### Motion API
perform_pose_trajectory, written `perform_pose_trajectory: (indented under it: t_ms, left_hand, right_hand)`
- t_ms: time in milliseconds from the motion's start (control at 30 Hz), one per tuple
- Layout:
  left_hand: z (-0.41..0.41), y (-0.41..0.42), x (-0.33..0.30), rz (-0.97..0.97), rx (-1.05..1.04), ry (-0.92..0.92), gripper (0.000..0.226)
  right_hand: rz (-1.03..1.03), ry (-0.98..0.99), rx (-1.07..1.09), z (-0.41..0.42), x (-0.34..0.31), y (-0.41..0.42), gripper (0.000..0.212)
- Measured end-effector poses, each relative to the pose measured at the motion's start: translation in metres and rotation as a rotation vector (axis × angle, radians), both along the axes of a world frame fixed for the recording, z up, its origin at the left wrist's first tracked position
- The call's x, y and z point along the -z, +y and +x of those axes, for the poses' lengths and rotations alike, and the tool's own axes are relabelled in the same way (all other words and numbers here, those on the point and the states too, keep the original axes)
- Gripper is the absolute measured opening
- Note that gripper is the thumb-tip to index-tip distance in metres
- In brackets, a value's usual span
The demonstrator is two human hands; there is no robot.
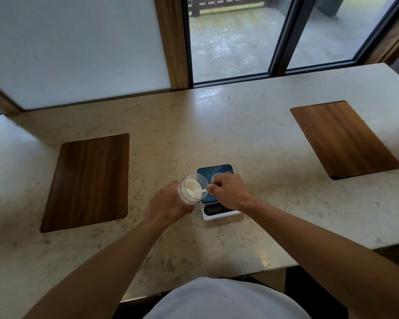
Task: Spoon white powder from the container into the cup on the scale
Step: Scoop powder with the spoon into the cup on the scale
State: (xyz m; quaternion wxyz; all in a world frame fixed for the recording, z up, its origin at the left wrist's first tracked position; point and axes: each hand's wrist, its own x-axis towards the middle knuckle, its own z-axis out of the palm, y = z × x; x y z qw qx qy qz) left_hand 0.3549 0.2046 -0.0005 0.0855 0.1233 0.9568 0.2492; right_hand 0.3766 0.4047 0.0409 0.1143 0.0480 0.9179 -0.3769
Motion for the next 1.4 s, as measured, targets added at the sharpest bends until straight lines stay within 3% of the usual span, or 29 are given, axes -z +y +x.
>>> perform_pose_trajectory:
  t_ms: [400, 800, 1067, 1400]
  left_hand:
    - [-0.007, 0.002, 0.001, 0.004, -0.1, -0.07, 0.075]
    - [-0.012, 0.004, 0.004, 0.063, -0.205, -0.136, 0.065]
    - [-0.011, -0.007, 0.009, 0.052, -0.244, -0.17, 0.08]
    - [-0.005, -0.017, 0.008, 0.053, -0.283, -0.182, 0.081]
  right_hand:
    - [-0.073, 0.019, 0.075, -0.005, -0.005, 0.008, 0.028]
    - [-0.104, 0.063, 0.176, -0.004, -0.023, 0.03, 0.028]
    - [-0.132, 0.075, 0.274, -0.003, -0.025, 0.055, 0.031]
    - [-0.119, 0.001, 0.33, 0.003, 0.001, 0.063, 0.028]
